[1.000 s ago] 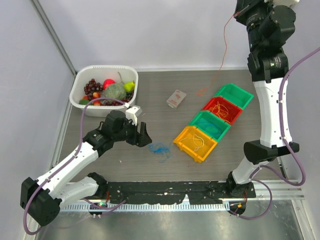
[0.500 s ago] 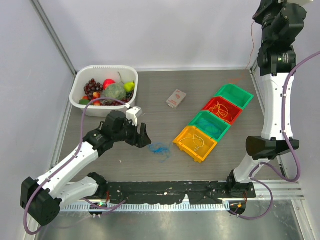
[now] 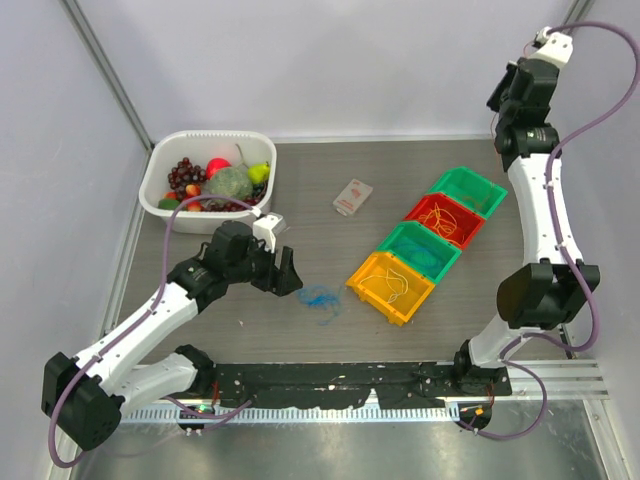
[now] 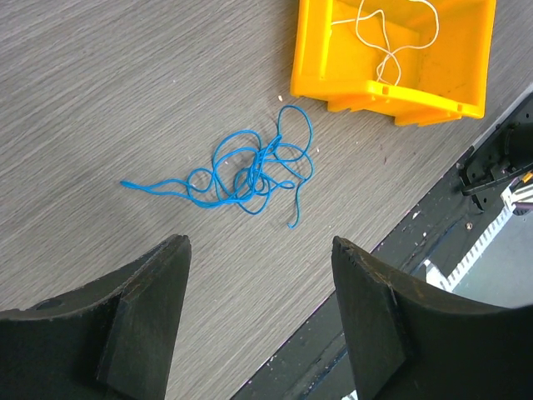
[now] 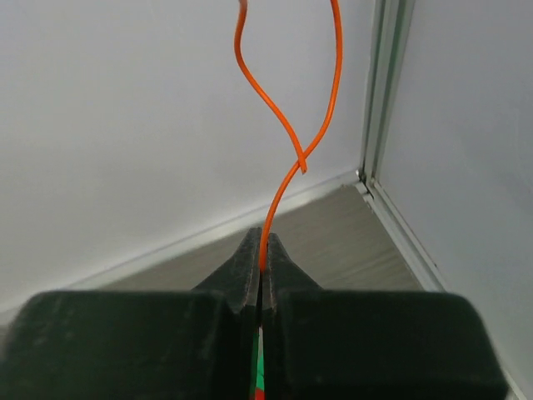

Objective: Untangle the cables

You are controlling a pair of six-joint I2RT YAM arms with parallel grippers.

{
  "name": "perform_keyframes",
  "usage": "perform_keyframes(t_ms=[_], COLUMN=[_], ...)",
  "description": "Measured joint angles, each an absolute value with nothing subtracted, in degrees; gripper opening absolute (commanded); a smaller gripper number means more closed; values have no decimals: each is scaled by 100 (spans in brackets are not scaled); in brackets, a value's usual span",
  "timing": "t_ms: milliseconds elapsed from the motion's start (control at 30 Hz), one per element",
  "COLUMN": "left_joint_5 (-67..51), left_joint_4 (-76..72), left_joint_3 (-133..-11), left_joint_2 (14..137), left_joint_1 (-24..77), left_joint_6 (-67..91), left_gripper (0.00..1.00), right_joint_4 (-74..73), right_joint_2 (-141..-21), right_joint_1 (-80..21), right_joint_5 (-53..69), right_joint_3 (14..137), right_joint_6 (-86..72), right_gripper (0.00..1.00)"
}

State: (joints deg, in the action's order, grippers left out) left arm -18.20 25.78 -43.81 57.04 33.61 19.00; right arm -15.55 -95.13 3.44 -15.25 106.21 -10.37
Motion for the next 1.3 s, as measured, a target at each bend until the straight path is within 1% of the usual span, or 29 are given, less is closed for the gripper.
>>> perform_keyframes(t_ms=[167,300,433,633,733,833,933,967,1000,1033,1067,1100,1133,1167,1200,1233,1267,1300], left_joint_5=[-1828,-1828,-1835,-1870,-1874,-1894,-1911,-1911,-1914,-1920,-1929,-1933,-1940,-1951,-1953,-1951,-1951,-1949], left_joint_4=[2576,2582,2580,2580,2582,2585,2585,2589,2593,2596,2598,2596,2598,2596,2598,2598,2598,2600], left_joint_3=[-4381,-4381,-4362,-4320,-4307,-4305,-4294,-4292,-4292,-4292,-4292,-4292,-4292,-4292,-4292,-4292,-4292,-4292], left_joint_2=[5706,5706,5706,5706,5706,5706,5706,5706,5706,5706,5708,5712,5719,5736,5760,5784,5822,5867], left_joint_1=[3361,3361,3356,3341,3334,3334,3334,3332,3330,3330,3330,3330,3330,3330,3330,3330,3330,3328], left_joint_6=[1898,1900,1898,1894,1874,1859,1857,1857,1857,1857,1857,1859,1861,1863,1876,1883,1905,1914], left_gripper=[73,73,73,73,73,73,73,74,73,74,74,74,74,75,75,75,75,75], right_joint_4=[-1865,-2635,-3341,-4759,-5415,-6051,-6213,-6267,-6335,-6359,-6399,-6455,-6501,-6547,-6589,-6606,-6628,-6681], right_joint_2=[-9467,-9701,-10186,-11856,-12549,-13076,-13284,-13284,-13284,-13284,-13286,-13286,-13288,-13288,-13286,-13286,-13279,-13275], right_joint_1=[386,432,523,722,770,784,814,821,827,832,832,832,827,819,808,799,786,766], right_joint_5=[-1684,-1584,-1166,-445,-456,-633,-779,-808,-823,-790,-729,-679,-642,-626,-624,-631,-644,-683], right_joint_3=[9948,9900,9920,10954,11397,12103,12543,12567,12606,12619,12621,12621,12621,12621,12621,12623,12623,12630], right_joint_6=[-1293,-1804,-2095,-2053,-1887,-1688,-1544,-1514,-1498,-1487,-1479,-1479,-1496,-1490,-1487,-1503,-1516,-1529], right_gripper=[1,1,1,1,1,1,1,3,10,15,25,29,37,39,45,47,53,56])
